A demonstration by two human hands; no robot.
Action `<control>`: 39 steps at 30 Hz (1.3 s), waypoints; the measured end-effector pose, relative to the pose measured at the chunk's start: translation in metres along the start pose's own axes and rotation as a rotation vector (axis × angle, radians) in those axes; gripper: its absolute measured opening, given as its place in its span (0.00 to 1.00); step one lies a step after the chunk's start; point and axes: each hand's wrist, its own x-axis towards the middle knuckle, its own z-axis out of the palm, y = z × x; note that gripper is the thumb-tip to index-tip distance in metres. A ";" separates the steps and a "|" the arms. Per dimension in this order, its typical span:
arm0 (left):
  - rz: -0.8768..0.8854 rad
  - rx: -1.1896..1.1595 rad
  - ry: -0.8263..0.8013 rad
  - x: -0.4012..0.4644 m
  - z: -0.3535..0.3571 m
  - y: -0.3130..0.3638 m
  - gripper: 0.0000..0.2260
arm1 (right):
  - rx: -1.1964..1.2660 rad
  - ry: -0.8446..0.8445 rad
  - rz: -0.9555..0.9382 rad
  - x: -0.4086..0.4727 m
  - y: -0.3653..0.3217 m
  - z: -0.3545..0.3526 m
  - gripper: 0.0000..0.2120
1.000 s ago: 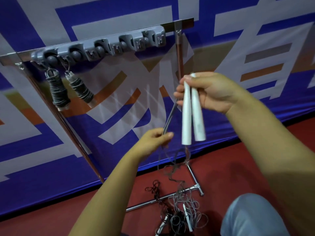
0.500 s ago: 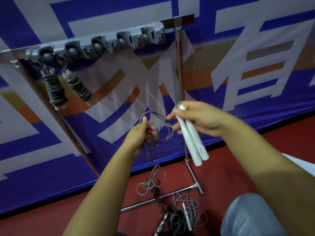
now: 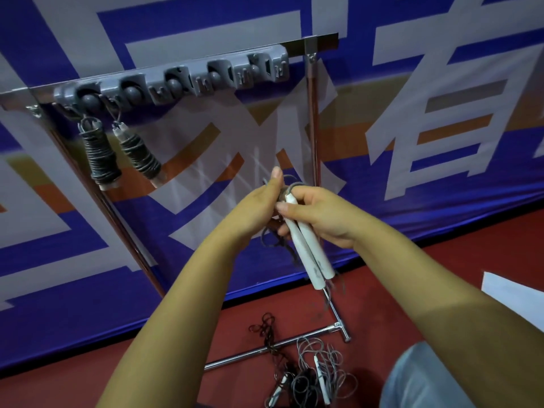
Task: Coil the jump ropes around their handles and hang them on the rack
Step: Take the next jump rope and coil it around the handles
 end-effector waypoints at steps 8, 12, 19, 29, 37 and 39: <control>-0.013 -0.749 0.331 -0.017 0.014 -0.095 0.12 | 0.453 0.086 -0.094 -0.001 -0.005 -0.014 0.06; -0.023 -0.513 0.099 -0.026 0.051 -0.105 0.04 | 0.494 0.056 -0.105 0.002 -0.007 -0.007 0.07; -0.228 -0.481 0.423 -0.022 0.040 -0.164 0.06 | 0.563 0.290 -0.219 0.001 -0.020 -0.031 0.08; -0.776 -0.273 0.504 -0.037 0.058 -0.243 0.04 | 0.420 0.259 -0.213 0.002 -0.021 -0.028 0.07; -0.328 -0.140 0.178 -0.027 0.032 -0.153 0.31 | 0.163 0.032 -0.085 -0.002 -0.017 -0.015 0.06; -0.054 -0.339 0.078 -0.023 0.019 -0.114 0.35 | 0.134 -0.031 -0.051 -0.002 -0.016 -0.012 0.06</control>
